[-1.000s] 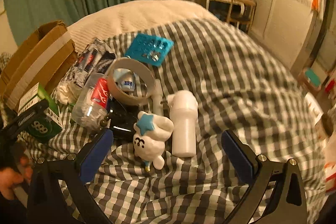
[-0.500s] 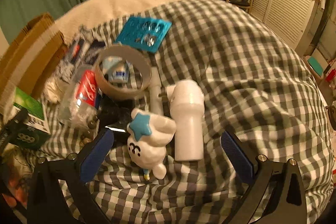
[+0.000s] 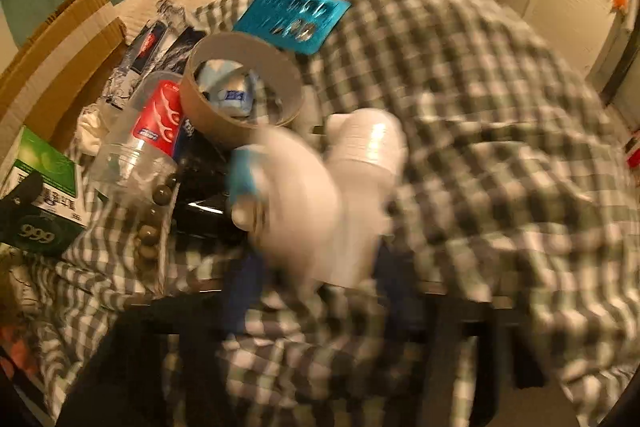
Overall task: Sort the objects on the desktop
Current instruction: 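Grasp the white-and-green medicine box with the left gripper while the right gripper grasps the white toy figure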
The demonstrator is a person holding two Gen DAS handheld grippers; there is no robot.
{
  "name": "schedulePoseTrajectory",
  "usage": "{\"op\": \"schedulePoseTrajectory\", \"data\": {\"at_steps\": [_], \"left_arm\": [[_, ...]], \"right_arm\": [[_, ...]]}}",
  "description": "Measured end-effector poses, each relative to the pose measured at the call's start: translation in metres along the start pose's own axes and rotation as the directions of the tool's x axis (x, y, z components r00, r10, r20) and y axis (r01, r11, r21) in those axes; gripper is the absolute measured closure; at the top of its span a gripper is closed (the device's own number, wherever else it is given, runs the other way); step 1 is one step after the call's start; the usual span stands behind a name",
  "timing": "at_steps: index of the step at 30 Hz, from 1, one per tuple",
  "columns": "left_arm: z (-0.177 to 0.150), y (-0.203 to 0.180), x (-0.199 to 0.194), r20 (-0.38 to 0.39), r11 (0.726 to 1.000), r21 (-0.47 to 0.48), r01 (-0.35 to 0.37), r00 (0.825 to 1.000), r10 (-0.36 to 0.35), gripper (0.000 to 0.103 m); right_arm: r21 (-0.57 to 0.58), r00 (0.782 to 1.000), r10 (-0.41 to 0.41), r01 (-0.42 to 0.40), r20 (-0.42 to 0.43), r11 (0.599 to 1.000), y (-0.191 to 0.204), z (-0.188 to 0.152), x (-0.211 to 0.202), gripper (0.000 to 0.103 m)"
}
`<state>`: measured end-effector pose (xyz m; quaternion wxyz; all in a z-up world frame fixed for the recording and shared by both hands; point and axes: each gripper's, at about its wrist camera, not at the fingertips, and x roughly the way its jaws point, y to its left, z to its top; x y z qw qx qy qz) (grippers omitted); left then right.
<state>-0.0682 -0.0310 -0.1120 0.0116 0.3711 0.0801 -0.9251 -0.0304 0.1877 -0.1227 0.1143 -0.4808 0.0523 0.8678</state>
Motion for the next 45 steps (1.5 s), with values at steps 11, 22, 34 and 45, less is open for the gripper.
{"op": "schedulePoseTrajectory", "data": {"at_steps": [11,22,34,45], "left_arm": [[-0.007,0.007,0.0,0.0,0.999,-0.043,0.019,1.0,-0.019,0.013],[-0.008,0.001,0.005,0.004,1.0,-0.005,0.006,1.0,-0.006,0.013],[-0.008,0.009,-0.004,0.025,0.999,-0.041,0.03,0.999,-0.029,0.014],[-0.004,0.012,-0.025,0.06,0.997,-0.042,0.067,0.996,-0.064,0.014]], "right_arm": [[0.083,0.982,0.163,-0.171,0.093,0.982,-0.016,0.003,-0.024,0.023],[0.16,0.981,0.171,-0.184,0.091,0.97,-0.014,0.056,0.022,0.021],[0.104,0.974,0.165,-0.183,0.154,0.978,-0.01,0.044,0.009,0.058],[0.083,0.957,0.214,-0.233,0.194,0.969,-0.009,0.023,-0.022,0.063]]}}
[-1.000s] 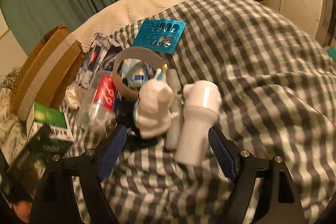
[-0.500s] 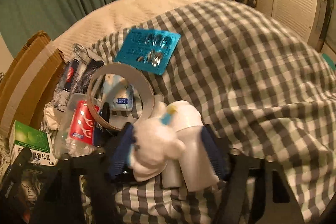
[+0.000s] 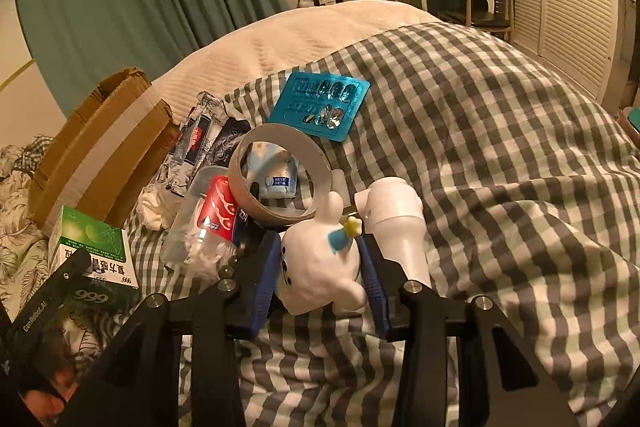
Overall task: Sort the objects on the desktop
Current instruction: 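Grasp the white-and-green medicine box with the left gripper while the right gripper grasps the white toy figure, then carry the medicine box and toy figure to the cardboard box and release both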
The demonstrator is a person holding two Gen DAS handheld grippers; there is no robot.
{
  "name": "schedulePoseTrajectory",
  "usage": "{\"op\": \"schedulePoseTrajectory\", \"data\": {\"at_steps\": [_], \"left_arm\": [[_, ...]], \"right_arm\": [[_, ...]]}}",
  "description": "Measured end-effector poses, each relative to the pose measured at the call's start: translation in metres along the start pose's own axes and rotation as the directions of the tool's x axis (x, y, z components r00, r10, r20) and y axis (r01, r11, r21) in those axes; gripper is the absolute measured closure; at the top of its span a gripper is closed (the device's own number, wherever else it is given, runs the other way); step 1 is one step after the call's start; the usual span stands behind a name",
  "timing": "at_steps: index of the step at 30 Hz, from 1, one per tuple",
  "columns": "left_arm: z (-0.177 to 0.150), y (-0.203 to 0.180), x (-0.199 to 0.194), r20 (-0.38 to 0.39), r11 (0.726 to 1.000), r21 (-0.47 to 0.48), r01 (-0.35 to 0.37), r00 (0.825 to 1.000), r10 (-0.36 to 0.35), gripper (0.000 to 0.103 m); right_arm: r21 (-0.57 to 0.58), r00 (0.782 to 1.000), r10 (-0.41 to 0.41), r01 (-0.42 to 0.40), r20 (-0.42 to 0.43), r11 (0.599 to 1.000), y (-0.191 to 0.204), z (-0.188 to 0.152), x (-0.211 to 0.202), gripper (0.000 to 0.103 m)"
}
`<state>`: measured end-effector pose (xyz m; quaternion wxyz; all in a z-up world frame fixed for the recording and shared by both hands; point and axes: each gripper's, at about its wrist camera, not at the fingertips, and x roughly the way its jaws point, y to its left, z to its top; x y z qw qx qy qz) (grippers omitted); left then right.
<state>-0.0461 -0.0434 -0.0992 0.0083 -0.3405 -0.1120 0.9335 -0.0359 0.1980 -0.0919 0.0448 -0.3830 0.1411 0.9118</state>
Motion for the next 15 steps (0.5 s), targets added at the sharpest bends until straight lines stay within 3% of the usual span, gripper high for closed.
{"op": "schedulePoseTrajectory", "data": {"at_steps": [7,15], "left_arm": [[0.015,-0.004,-0.013,-0.01,0.999,-0.007,0.037,0.999,-0.037,0.014],[0.07,-0.008,-0.048,0.069,0.993,0.106,0.059,0.995,-0.066,0.017]], "right_arm": [[-0.007,1.0,0.026,-0.026,0.014,1.0,-0.002,-0.003,-0.025,0.063],[-0.083,0.997,0.058,-0.054,0.044,0.995,0.024,0.022,-0.056,0.063]]}}
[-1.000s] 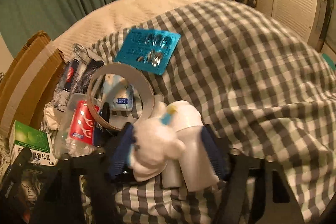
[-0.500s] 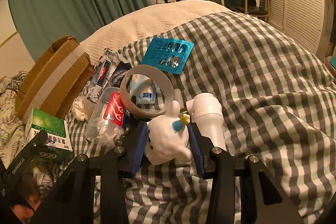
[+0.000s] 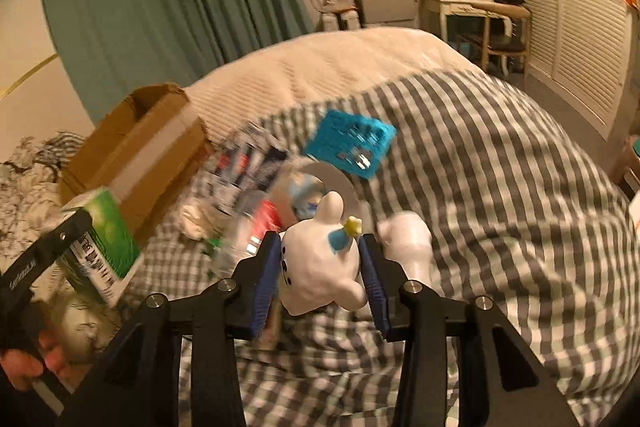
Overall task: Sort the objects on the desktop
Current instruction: 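Carry the medicine box and toy figure to the cardboard box and release both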
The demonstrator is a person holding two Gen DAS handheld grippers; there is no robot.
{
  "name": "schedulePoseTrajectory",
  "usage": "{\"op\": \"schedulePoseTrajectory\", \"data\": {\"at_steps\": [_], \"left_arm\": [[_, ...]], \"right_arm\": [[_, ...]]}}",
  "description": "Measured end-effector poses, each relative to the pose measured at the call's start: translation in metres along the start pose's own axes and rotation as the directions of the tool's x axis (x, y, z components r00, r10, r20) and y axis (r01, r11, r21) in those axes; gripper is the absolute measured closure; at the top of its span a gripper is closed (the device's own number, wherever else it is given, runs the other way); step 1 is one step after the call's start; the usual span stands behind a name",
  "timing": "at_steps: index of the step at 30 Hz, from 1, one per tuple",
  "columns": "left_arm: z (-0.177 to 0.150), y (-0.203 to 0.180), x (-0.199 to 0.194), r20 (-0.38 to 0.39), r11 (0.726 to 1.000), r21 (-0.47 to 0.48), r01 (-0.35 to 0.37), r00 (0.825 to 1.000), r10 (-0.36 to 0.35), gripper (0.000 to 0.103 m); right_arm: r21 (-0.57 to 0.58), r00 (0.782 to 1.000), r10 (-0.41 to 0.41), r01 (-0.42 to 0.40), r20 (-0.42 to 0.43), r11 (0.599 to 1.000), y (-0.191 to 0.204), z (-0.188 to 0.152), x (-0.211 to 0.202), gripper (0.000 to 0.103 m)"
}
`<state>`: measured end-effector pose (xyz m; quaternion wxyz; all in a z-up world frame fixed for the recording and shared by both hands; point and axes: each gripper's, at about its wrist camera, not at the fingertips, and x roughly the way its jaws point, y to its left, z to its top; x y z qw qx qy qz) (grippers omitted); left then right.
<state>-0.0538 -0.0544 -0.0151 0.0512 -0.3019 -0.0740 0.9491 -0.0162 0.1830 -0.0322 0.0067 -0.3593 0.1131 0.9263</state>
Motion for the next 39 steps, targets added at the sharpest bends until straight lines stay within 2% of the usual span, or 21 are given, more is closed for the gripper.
{"op": "schedulePoseTrajectory", "data": {"at_steps": [3,6,14,20,27,33,38,39], "left_arm": [[0.023,0.009,-0.007,0.017,1.0,0.028,0.012,1.0,-0.012,0.017],[0.042,0.023,-0.008,0.009,0.999,0.004,0.041,0.999,-0.041,0.018],[0.089,0.057,-0.004,0.001,0.996,-0.043,0.081,0.997,-0.081,0.018],[0.128,0.085,0.008,0.002,0.998,-0.039,0.058,0.998,-0.058,0.018],[0.174,0.132,0.023,0.062,0.997,-0.061,0.038,0.998,-0.034,0.018],[0.167,0.173,0.063,0.056,0.998,-0.062,0.023,0.998,-0.02,0.018],[0.152,0.214,0.098,0.053,0.994,-0.096,0.051,0.998,-0.046,0.018],[0.15,0.221,0.105,0.019,0.991,-0.111,0.071,0.997,-0.069,0.018]], "right_arm": [[-0.073,1.0,-0.006,0.008,0.027,0.997,0.02,0.02,-0.011,0.063],[-0.138,0.999,0.003,0.004,0.051,0.99,0.042,0.037,-0.019,0.063],[-0.242,0.995,0.09,-0.076,0.049,0.967,0.107,0.076,-0.02,0.063],[-0.318,0.989,0.144,-0.126,0.032,0.94,0.159,0.104,-0.008,0.063],[-0.372,0.979,0.203,-0.196,-0.019,0.908,0.221,0.131,0.016,0.063],[-0.401,0.978,0.203,-0.205,-0.048,0.893,0.262,0.138,0.047,0.063],[-0.396,0.978,0.196,-0.21,-0.075,0.894,0.29,0.149,0.094,0.063],[-0.394,0.978,0.196,-0.209,-0.075,0.895,0.296,0.151,0.106,0.063]]}}
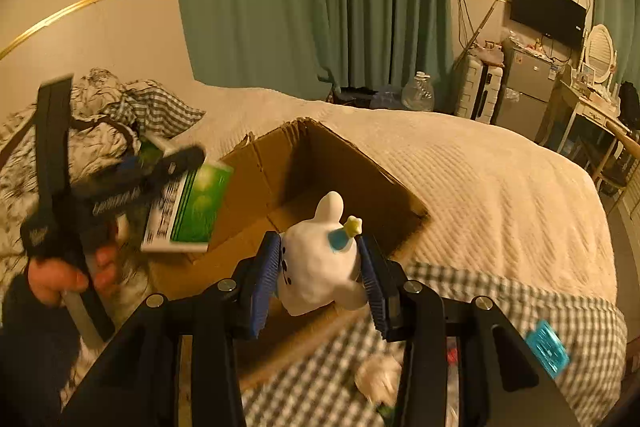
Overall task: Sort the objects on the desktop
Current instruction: 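Carry the medicine box and toy figure to the cardboard box and release both, then grasp the clear floss-pick jar with the left gripper while the right gripper grasps the white bottle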
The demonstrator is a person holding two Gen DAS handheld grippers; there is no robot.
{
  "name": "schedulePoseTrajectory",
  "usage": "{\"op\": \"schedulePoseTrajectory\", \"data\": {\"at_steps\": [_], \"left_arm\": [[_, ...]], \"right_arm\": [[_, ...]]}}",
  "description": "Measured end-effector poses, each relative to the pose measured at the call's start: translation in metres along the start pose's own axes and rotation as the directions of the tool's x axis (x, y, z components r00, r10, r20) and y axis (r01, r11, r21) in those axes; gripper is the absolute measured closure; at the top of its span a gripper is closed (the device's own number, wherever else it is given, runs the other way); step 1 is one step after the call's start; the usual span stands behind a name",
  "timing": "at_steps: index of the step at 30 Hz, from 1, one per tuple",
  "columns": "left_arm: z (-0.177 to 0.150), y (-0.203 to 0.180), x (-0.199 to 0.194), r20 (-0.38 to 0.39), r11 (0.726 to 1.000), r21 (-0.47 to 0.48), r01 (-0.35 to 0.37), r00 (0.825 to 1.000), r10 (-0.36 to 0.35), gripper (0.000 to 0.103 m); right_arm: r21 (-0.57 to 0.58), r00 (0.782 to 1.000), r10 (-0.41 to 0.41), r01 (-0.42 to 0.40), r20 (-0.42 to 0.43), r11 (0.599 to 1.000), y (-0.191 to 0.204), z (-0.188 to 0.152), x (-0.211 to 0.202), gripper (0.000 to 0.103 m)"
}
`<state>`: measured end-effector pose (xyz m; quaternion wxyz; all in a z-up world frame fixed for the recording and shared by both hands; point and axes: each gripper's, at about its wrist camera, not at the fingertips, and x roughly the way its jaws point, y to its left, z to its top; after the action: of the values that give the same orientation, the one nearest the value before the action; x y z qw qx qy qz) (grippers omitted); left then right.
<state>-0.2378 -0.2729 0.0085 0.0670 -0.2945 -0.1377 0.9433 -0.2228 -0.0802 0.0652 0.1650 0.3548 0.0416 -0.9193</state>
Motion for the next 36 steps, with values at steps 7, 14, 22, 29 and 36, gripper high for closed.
{"op": "schedulePoseTrajectory", "data": {"at_steps": [7,14,22,29,36], "left_arm": [[-0.016,0.012,-0.004,0.044,0.996,0.02,0.085,0.995,-0.086,0.01],[-0.028,0.014,-0.017,0.074,1.0,-0.019,0.001,0.997,0.0,0.0],[-0.035,-0.045,-0.069,0.029,0.998,0.045,-0.046,0.999,0.045,0.0],[-0.085,-0.125,-0.103,-0.064,0.998,0.062,-0.025,0.998,0.029,0.0],[-0.149,-0.23,-0.08,-0.167,0.983,0.18,0.023,0.986,0.007,0.0]], "right_arm": [[0.063,0.999,0.042,-0.04,-0.023,0.997,0.001,0.005,0.068,0.045],[0.129,0.998,-0.002,-0.006,0.059,0.992,-0.023,-0.001,0.055,0.03],[0.146,0.983,-0.176,0.168,0.043,0.975,-0.092,-0.083,-0.064,0.03],[0.226,0.955,-0.293,0.297,-0.053,0.928,-0.162,-0.154,-0.15,0.03],[0.25,0.957,-0.284,0.291,-0.066,0.923,-0.187,-0.19,-0.169,0.03]]}}
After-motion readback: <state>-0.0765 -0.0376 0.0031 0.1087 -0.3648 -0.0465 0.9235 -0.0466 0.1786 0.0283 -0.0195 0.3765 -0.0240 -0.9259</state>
